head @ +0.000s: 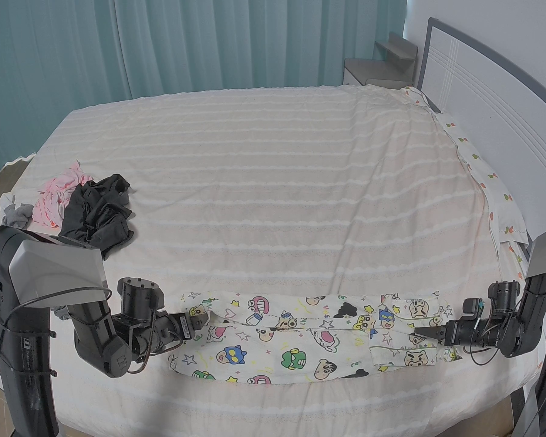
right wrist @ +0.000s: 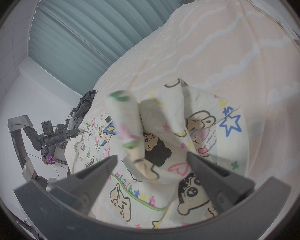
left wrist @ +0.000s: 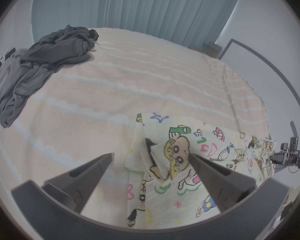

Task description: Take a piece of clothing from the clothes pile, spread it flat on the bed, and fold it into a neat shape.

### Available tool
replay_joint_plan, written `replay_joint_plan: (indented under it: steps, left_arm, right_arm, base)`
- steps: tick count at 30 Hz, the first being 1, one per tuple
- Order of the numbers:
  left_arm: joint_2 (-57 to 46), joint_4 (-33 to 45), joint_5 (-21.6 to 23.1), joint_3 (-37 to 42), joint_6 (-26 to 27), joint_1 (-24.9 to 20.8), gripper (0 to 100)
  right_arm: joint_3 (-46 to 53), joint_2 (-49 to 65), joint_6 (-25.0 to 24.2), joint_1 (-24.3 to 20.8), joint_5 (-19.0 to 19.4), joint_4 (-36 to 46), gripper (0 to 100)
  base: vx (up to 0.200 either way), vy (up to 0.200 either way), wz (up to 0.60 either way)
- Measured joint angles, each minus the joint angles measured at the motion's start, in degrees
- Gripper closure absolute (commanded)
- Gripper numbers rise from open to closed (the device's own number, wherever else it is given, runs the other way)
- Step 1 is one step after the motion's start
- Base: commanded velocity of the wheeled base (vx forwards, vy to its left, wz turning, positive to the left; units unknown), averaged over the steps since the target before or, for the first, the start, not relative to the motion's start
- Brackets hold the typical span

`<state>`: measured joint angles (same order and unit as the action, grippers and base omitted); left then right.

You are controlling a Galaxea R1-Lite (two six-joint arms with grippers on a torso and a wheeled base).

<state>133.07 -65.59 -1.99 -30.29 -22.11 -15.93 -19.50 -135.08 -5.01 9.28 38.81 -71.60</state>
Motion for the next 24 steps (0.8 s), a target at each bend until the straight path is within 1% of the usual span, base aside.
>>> replay_joint_plan:
  steps: [8,14,18,20,24]
  left_arm:
    - [-1.4,-7.7,0.1,5.5,-4.8,0.6,0]
    - [-4.2,-10.3,0.4,8.7,-9.4,1.7,0]
    - [-5.6,-11.9,2.1,11.2,-12.7,1.8,0]
    - [-6.4,-13.2,2.9,12.3,-14.4,1.9,0]
    - [-8.2,-15.3,4.2,14.8,-19.0,2.1,0]
  right_arm:
    - [2.1,2.4,-0.3,2.1,0.0,-2.0,0]
    - [4.7,5.2,-0.9,4.5,0.1,-4.7,0]
    - [6.0,6.8,-1.3,6.1,0.1,-6.3,0]
    - [6.4,7.9,-2.3,6.6,0.1,-6.9,0]
    - [5.5,10.3,-4.4,5.9,-0.1,-7.1,0]
  base:
    - [0.000,0.000,0.00]
    - [0.000,0.000,0.00]
    - [0.000,0.000,0.00]
    - [0.000,0.000,0.00]
    - [0.000,0.000,0.00]
